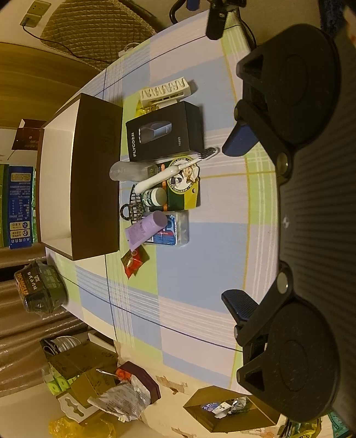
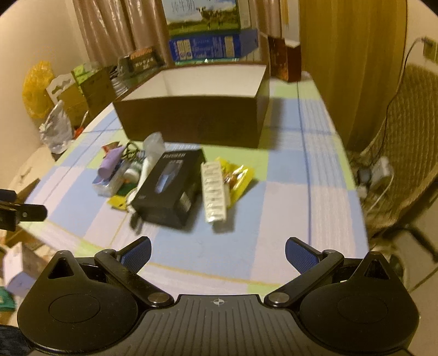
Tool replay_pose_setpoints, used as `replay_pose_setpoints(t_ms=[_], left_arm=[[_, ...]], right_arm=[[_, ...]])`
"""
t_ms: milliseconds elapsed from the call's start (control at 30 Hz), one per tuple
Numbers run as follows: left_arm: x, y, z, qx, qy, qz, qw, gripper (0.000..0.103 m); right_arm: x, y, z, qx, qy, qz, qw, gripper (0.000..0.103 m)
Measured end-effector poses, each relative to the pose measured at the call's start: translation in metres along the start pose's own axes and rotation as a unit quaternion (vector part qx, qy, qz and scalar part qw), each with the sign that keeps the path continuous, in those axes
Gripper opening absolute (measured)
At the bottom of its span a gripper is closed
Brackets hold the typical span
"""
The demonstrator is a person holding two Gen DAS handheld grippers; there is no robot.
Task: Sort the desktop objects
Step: 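Grasp the purple tube with the left tool while the right grasps the white clip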
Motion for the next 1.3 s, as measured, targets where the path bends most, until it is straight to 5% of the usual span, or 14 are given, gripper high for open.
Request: replay_pose_setpoints(t_ms=[467,567,1300], left_arm=[[-0.012,0.041,0.041,0.028,0.014,-0.009,0.9995,0.102],[-0.015,0.053,0.048,0.027,0.015,-0.010,0.9995,0.102],[-0.033,0.130,0.087,0.012,0.035,-0.037,0.9986,0.096]], right_arm=[[0.003,0.040,0.031,0.024,0.016,0.012,1.000,0.100],[0.000,0.055,0.037,0.025,0.006,0.005,1.000,0.075],[-0.002,0.139,0.044,-0.025,0.008,-0.029,0.999,0.035]])
Point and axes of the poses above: each gripper's, at about its wrist camera, not at the fingertips, and y roughly the way its jaws point, x to its right, z to its top, the point moved 6 cm from there along y, roughly the way its jaws point, and after that the axes turned 1 degree about y, right-handed, at the moved point
